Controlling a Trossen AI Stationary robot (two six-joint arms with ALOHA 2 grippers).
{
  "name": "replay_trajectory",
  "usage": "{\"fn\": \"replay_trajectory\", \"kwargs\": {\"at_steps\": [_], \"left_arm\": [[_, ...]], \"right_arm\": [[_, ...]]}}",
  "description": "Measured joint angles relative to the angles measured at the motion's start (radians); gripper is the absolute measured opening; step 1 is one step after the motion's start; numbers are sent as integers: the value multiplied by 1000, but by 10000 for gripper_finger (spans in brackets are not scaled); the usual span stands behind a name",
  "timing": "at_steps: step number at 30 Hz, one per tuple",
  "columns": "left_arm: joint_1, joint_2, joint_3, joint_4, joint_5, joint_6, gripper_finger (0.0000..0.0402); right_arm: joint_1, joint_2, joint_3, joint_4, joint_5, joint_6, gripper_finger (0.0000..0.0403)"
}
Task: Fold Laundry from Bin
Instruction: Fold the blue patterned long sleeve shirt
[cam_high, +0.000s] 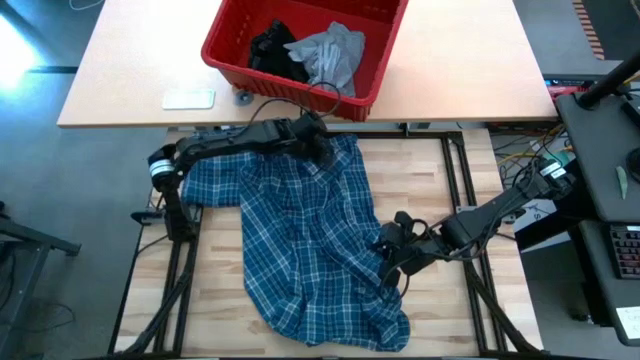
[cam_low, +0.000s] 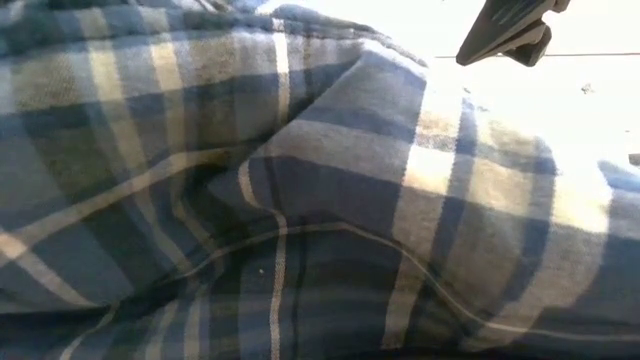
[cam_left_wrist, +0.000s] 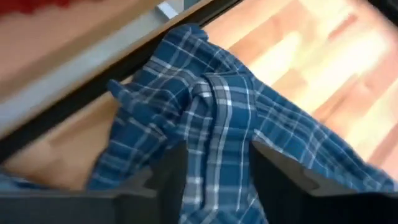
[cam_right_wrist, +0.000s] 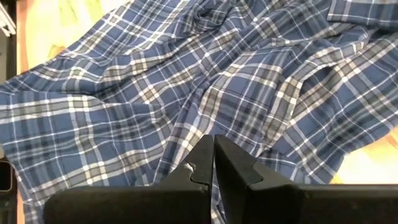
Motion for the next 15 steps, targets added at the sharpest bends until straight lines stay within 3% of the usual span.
{"fn": "replay_trajectory", "kwargs": {"at_steps": [4,8,15], "left_arm": [[-47,-55,114,-158,14,118,207],[-177,-94,174,-268,58,214,231],[-432,-127,154,-430,34,88,235]], "right_arm": [[0,3,0,6,-2,-1,24],[0,3,0,16,-2,-2,46],[6,12,0,32,-4,-8,82]]}}
